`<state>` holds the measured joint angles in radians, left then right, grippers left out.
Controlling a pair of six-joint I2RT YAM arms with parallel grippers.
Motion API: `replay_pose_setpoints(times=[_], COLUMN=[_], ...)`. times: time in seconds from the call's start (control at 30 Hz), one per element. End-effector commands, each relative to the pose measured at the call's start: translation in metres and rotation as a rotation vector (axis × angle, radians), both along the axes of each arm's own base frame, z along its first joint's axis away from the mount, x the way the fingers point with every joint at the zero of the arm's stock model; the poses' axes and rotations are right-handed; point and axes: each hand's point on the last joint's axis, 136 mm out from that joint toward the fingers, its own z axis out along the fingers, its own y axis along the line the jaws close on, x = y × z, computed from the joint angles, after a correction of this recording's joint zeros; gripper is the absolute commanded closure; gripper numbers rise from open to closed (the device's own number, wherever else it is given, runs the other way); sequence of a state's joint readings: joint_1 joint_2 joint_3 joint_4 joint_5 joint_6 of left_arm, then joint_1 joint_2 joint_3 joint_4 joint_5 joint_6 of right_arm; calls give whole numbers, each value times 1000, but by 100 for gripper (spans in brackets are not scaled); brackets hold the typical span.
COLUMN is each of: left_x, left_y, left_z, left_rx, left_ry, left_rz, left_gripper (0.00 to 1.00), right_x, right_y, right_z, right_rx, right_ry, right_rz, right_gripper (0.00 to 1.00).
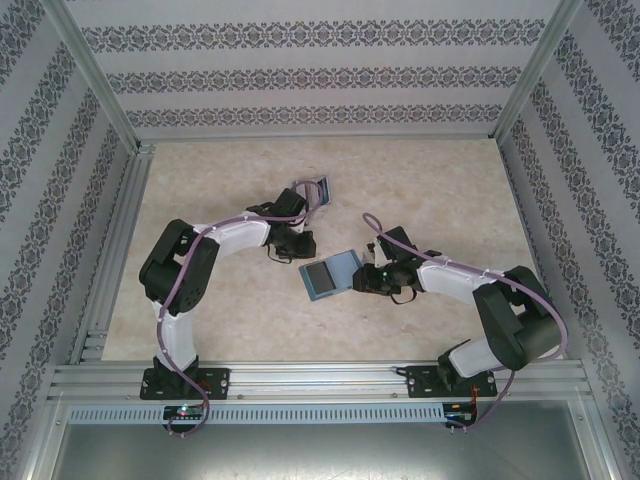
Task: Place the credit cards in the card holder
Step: Rotate the card holder at the center of the table.
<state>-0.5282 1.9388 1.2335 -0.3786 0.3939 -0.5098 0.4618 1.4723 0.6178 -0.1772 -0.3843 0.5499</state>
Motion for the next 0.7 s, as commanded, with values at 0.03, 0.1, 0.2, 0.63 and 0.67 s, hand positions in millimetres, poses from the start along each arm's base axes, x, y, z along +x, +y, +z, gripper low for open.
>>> replay_pose_setpoints(times=[0.03,0.1,0.2,0.63,0.67], left_x=[-20,-31,-51,-106,-107], left_y=[4,9,18,-10,-14], left_z=[-5,-6,-7,-14,-13], left_rx=[-27,-30,-39,-96,-101], left_ry=[51,67,95,159,157], left_rz=[-22,-8,12,16,8], left_gripper=[83,83,83,82,82], right_x=[24,36,55,94,96], right_y=[9,15,24,87,91], right_z=[-2,-1,2,0,1], right_rx=[22,31,40,65,60], right_ry=[-43,-57,-79,-58,-60], right_rz=[-36,-42,-31,165,178], right_gripper=[61,61,61,61,61])
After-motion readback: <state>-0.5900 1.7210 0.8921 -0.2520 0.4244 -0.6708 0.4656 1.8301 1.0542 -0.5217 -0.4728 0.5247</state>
